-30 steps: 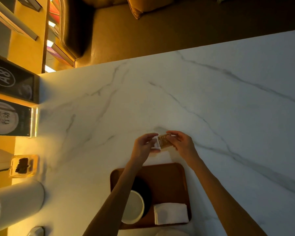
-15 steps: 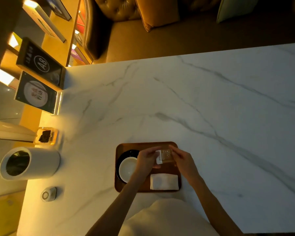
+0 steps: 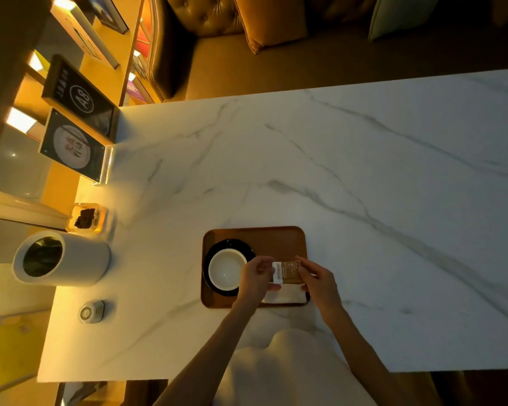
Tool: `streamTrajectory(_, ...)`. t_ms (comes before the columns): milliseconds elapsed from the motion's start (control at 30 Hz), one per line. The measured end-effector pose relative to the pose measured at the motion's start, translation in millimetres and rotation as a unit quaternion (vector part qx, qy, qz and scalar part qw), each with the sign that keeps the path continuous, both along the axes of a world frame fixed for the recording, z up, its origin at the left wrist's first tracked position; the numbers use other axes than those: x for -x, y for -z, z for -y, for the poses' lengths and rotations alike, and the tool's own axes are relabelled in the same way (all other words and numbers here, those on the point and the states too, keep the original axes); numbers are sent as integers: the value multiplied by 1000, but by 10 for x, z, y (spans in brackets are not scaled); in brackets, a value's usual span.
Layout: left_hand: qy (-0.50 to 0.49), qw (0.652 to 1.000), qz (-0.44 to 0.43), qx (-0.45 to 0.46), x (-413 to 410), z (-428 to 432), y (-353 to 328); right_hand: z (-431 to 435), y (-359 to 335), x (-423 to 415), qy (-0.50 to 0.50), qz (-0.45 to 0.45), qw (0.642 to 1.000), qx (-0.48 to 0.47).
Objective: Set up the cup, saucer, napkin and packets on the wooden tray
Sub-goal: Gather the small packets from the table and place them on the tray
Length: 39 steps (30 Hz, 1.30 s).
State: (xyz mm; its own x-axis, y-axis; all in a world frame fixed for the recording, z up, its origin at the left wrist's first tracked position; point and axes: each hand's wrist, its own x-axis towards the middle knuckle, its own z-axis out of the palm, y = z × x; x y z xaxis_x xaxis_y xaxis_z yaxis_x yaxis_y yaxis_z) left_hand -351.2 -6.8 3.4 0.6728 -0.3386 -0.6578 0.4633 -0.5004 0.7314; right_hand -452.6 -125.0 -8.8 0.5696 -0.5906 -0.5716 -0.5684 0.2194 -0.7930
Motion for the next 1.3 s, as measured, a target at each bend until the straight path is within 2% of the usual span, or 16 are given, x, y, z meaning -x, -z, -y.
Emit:
streamTrajectory(300,52,994,46,-79,-220,213,289,159,315,-197,-23,-67,994,78)
streamTrajectory(567,115,976,89,-159,-567,495,647,338,597,-537,-34,-133,988,77)
streamTrajectory(733,122,973,78,-180,-672,548,787,341,690,-644,-60,-138,983,104)
streamTrajectory(1033,137,969,65,-197,-633,571,806,329,751,-679,-108,-154,979,80)
streamTrajectory(1300,154,965,61,-203,-555,583,736,304,731,-622,-104,-166,979,64)
